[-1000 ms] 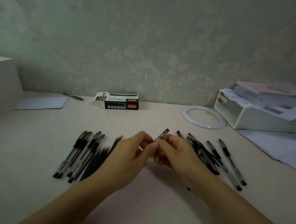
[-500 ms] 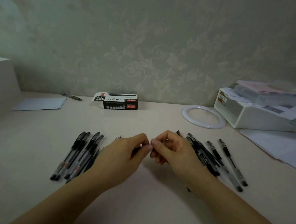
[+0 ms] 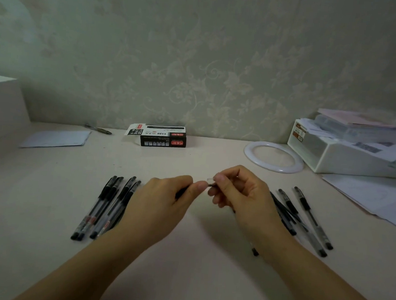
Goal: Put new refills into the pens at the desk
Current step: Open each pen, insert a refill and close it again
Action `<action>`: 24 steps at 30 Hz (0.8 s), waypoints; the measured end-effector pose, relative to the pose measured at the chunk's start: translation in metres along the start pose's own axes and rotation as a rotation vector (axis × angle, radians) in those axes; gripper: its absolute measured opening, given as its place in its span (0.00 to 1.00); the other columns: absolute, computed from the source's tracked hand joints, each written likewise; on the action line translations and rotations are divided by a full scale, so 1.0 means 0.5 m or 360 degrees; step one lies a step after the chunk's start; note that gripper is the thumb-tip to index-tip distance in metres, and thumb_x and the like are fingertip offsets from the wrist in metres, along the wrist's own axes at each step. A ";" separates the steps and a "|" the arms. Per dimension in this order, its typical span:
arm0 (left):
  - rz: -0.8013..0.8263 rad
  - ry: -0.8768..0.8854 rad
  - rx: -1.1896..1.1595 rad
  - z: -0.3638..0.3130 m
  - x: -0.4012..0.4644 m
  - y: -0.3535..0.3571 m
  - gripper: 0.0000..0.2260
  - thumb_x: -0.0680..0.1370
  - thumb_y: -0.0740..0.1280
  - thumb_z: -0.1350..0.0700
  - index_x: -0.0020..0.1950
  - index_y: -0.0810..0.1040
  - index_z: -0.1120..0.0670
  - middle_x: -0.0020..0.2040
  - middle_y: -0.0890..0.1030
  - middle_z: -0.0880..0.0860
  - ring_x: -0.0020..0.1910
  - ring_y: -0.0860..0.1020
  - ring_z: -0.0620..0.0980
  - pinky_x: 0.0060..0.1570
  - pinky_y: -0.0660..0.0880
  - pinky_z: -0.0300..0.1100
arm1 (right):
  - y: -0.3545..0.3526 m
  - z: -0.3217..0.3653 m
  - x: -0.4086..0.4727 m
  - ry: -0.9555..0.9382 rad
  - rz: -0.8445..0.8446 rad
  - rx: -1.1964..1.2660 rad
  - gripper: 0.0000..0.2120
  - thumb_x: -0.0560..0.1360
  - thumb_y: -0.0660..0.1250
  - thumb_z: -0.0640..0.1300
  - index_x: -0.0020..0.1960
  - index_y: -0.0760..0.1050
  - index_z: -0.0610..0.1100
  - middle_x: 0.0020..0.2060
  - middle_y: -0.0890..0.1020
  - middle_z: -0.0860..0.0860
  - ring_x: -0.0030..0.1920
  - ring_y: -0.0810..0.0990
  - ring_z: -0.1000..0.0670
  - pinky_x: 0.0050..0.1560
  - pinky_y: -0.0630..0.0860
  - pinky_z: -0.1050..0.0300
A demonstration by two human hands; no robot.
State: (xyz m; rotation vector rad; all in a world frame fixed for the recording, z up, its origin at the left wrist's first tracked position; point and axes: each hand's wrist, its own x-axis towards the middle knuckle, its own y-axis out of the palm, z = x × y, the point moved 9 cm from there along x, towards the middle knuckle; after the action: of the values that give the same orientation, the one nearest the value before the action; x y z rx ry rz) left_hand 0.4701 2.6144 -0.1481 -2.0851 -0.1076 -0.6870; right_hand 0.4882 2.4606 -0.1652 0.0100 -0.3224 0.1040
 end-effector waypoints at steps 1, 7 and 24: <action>0.0003 -0.0011 -0.0037 0.001 0.000 -0.001 0.23 0.75 0.48 0.31 0.32 0.63 0.48 0.25 0.68 0.48 0.25 0.66 0.46 0.26 0.60 0.40 | -0.007 -0.003 0.001 0.0004 -0.0039 -0.0048 0.04 0.79 0.67 0.40 0.47 0.78 0.40 0.37 0.85 0.46 0.35 0.82 0.53 0.38 0.77 0.65; 0.0064 -0.0092 -0.0165 0.012 -0.003 0.018 0.09 0.79 0.55 0.44 0.44 0.62 0.47 0.26 0.70 0.48 0.27 0.70 0.44 0.26 0.61 0.41 | -0.019 -0.016 0.000 -0.0104 -0.0004 -0.1070 0.04 0.75 0.72 0.44 0.44 0.77 0.49 0.37 0.81 0.57 0.40 0.79 0.58 0.42 0.76 0.66; 0.0244 0.0157 -0.0057 -0.003 -0.005 0.050 0.02 0.80 0.62 0.51 0.49 0.70 0.45 0.44 0.73 0.40 0.43 0.73 0.39 0.42 0.70 0.33 | 0.010 -0.004 0.000 -0.0269 0.0168 -0.1059 0.09 0.79 0.64 0.54 0.46 0.80 0.51 0.35 0.80 0.62 0.37 0.77 0.57 0.38 0.70 0.69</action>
State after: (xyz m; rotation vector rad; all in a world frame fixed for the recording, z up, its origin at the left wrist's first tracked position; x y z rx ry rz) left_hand 0.4754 2.5990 -0.1675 -2.0649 0.1196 -0.7006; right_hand 0.4881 2.4654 -0.1672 -0.6607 -0.5143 0.0966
